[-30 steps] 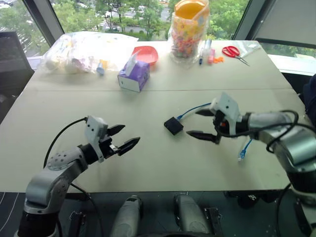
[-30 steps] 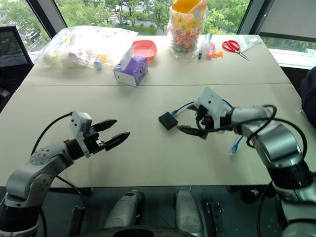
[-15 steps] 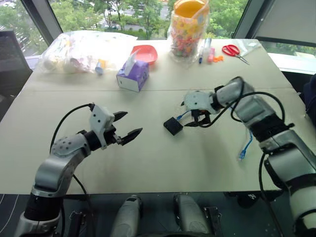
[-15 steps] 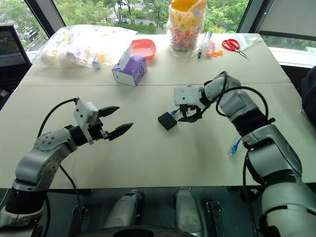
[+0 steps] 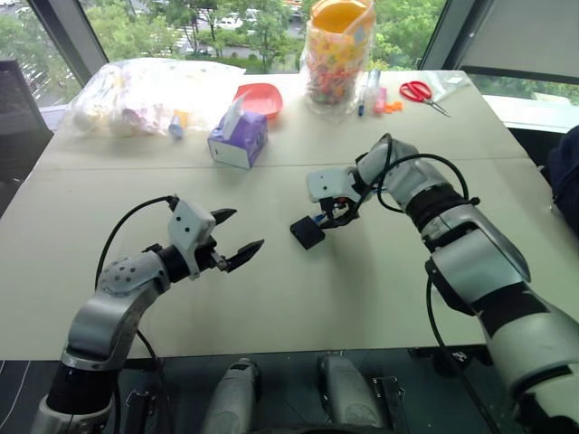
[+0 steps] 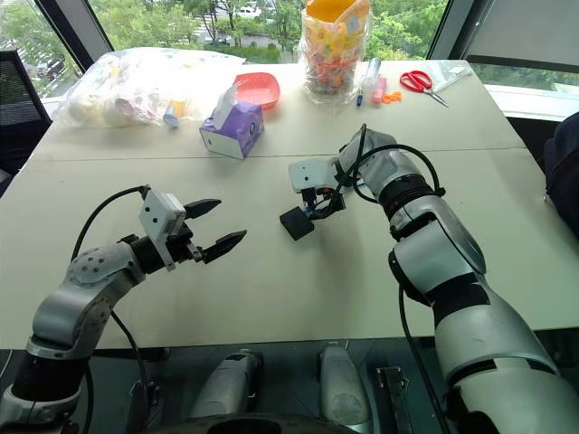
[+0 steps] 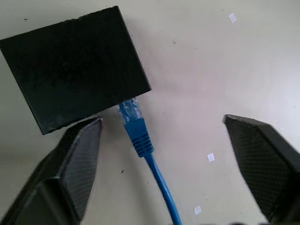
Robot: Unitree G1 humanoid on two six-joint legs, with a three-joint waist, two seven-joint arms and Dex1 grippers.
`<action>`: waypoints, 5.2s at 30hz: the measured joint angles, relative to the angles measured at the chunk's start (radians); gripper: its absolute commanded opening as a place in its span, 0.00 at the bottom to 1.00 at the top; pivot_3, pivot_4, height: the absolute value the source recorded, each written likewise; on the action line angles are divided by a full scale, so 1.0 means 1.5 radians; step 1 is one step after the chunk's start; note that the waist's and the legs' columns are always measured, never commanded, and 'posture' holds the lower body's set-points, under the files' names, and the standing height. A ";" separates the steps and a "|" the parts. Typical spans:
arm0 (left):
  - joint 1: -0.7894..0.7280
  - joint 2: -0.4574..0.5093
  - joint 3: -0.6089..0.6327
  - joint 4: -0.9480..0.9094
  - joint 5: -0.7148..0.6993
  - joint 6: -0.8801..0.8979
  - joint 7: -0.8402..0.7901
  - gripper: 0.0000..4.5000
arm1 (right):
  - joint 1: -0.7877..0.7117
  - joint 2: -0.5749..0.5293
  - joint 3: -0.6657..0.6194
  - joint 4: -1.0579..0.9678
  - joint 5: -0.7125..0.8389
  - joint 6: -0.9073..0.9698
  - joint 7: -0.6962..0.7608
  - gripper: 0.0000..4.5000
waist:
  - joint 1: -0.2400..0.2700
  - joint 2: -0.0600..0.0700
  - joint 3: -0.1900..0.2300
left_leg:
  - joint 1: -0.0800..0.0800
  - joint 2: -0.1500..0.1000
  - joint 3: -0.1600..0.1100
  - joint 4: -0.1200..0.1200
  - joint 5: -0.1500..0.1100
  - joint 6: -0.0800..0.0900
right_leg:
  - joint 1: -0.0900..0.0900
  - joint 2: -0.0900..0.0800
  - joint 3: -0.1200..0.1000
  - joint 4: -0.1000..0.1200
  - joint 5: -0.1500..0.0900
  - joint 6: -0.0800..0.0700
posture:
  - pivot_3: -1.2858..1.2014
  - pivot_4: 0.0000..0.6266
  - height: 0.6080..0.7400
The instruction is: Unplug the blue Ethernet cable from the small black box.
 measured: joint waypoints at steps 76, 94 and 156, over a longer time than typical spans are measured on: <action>-0.311 0.042 -0.078 0.252 -0.053 -0.012 -0.401 0.12 | 0.185 -0.127 -0.235 -0.803 0.498 0.914 -0.016 0.83 | 0.002 0.000 0.000 | -0.002 0.000 0.000 0.001 0.001 -0.001 | -0.005 0.000 0.001 0.007 0.000 0.000 | 0.52 0.24 1.00; -0.311 0.030 -0.078 0.252 -0.045 -0.013 -0.397 0.12 | 0.178 -0.137 -0.204 -0.803 0.517 0.901 -0.034 0.21 | 0.002 0.000 0.000 | -0.002 0.000 0.000 0.001 0.001 -0.001 | -0.005 0.000 0.001 0.007 0.000 0.000 | 0.52 0.24 1.00; -0.342 -0.184 -0.102 0.723 0.190 -0.406 -0.168 0.50 | 0.422 -0.050 -0.378 -0.914 0.378 0.927 -0.510 0.77 | 0.001 -0.001 0.000 | -0.003 -0.001 0.000 0.002 0.001 -0.001 | -0.006 0.000 0.001 0.008 0.000 0.000 | 0.52 0.24 1.00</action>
